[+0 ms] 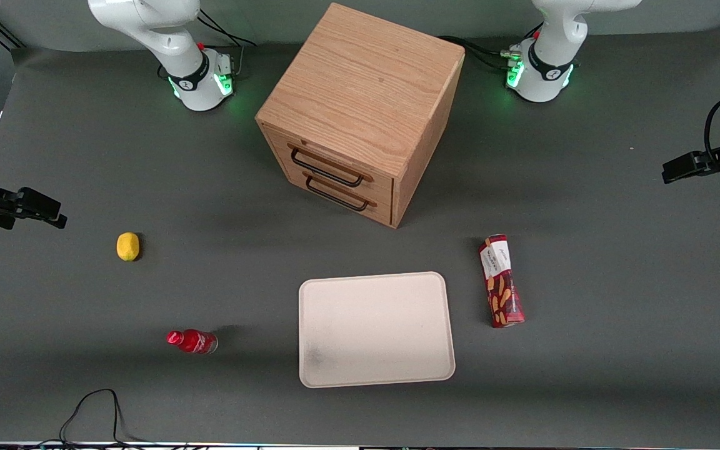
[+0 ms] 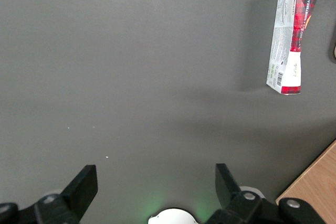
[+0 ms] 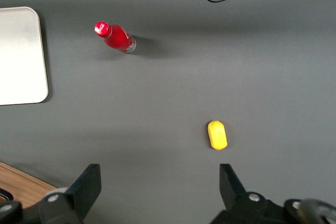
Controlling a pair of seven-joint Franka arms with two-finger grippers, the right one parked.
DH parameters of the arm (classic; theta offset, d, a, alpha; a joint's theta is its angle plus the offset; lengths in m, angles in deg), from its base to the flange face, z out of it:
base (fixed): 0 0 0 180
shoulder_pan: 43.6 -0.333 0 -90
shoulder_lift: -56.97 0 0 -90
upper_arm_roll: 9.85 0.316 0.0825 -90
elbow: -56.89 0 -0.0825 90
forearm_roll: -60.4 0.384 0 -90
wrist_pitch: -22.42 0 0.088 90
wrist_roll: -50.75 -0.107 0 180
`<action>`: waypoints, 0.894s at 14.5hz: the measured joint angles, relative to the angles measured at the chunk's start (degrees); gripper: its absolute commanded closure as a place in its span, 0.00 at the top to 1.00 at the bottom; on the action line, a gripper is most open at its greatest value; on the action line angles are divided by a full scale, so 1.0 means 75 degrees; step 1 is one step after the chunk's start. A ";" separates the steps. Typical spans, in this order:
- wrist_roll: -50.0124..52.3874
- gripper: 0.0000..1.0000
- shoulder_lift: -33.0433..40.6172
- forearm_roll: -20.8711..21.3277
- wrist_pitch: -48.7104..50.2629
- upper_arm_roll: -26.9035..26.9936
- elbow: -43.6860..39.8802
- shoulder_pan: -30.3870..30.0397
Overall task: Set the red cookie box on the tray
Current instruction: 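Move the left gripper toward the red plaid shortbread box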
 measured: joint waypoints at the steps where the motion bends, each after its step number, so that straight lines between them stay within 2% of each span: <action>1: 0.0000 1.00 0.0000 0.0000 0.0000 0.0002 0.0000 0.0000; 10: 0.0001 1.00 -0.0069 -0.0033 -0.0009 -0.0071 -0.0048 0.0031; 13: 0.0001 1.00 -0.0117 -0.0446 -0.0009 -0.0117 -0.0194 0.0093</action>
